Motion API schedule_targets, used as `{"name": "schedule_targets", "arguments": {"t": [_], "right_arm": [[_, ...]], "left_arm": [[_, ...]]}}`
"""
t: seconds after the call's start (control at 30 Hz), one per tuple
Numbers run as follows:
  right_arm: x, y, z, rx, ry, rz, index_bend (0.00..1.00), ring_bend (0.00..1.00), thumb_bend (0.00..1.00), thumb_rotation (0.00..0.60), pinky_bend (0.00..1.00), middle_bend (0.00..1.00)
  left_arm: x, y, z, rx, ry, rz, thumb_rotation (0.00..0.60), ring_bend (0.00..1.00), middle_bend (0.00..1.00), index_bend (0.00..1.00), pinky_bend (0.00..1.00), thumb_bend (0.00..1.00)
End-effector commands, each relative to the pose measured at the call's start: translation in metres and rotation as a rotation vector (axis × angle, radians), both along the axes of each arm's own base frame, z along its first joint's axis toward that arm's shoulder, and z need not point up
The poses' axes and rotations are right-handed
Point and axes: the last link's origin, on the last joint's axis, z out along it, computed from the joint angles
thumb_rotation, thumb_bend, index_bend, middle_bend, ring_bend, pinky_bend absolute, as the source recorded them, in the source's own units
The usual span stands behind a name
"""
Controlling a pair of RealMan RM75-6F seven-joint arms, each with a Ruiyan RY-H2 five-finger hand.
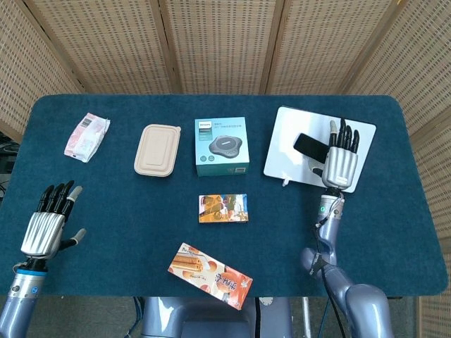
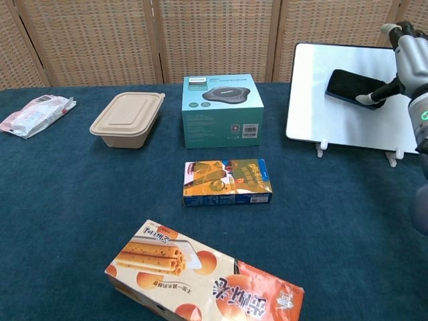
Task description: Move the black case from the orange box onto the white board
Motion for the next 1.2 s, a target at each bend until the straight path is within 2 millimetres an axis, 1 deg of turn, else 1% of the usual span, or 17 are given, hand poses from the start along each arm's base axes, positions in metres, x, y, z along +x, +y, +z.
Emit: {"name": "schedule_targets", "arguments": {"t": [0.03,0.17,0.33,0.43,0.5,0.6,0.7,0.83,0.97,1.2], "right_arm": [[-0.012,0.024,0.011,-0.049,-0.076,0.087,0.0,0.0,0.1,0.6,0.0,0.0],[-0.03,0.058,0.028,-0.027,-0.163,0.181,0.0,0.0,0.1,0.6,0.0,0.0],[-0.055,0.102,0.055,0.136,-0.244,0.268,0.0,0.0,0.1,0.6,0.0,0.0],[-0.071,0.127,0.077,0.215,-0.184,0.278,0.0,0.0,0.1,0.6,0.0,0.0],[-0.079,0.143,0.09,0.226,-0.118,0.275,0.0,0.0,0.1,0.6,0.0,0.0],[-0.085,0.167,0.1,0.238,-0.067,0.284,0.0,0.0,0.09,0.6,0.0,0.0],[-0.09,0.183,0.106,0.247,-0.028,0.299,0.0,0.0,0.09,0.6,0.0,0.0],[-0.092,0.197,0.113,0.244,0.029,0.328,0.0,0.0,0.1,0.6,0.0,0.0],[-0.089,0.203,0.12,0.235,0.067,0.341,0.0,0.0,0.1,0.6,0.0,0.0],[-0.091,0.206,0.115,0.293,0.103,0.28,0.0,0.0,0.1,0.6,0.0,0.0]], "left_arm": [[0.0,-0.001,0.001,0.003,-0.002,-0.005,0.6,0.0,0.0,0.0,0.0,0.24],[0.001,-0.004,0.003,0.013,-0.002,-0.013,0.6,0.0,0.0,0.0,0.0,0.24],[0.004,-0.009,0.005,0.023,0.002,-0.025,0.6,0.0,0.0,0.0,0.0,0.23],[0.005,-0.011,0.006,0.035,0.007,-0.035,0.6,0.0,0.0,0.0,0.0,0.23],[0.006,-0.013,0.005,0.041,0.015,-0.039,0.6,0.0,0.0,0.0,0.0,0.23],[0.008,-0.015,0.004,0.044,0.027,-0.046,0.6,0.0,0.0,0.0,0.0,0.23],[0.008,-0.016,0.001,0.036,0.039,-0.047,0.6,0.0,0.0,0.0,0.0,0.23],[0.009,-0.016,-0.003,0.026,0.051,-0.048,0.6,0.0,0.0,0.0,0.0,0.23],[0.008,-0.015,0.0,0.032,0.044,-0.046,0.6,0.0,0.0,0.0,0.0,0.23],[0.006,-0.015,0.007,0.051,0.021,-0.039,0.6,0.0,0.0,0.0,0.0,0.23]]}}
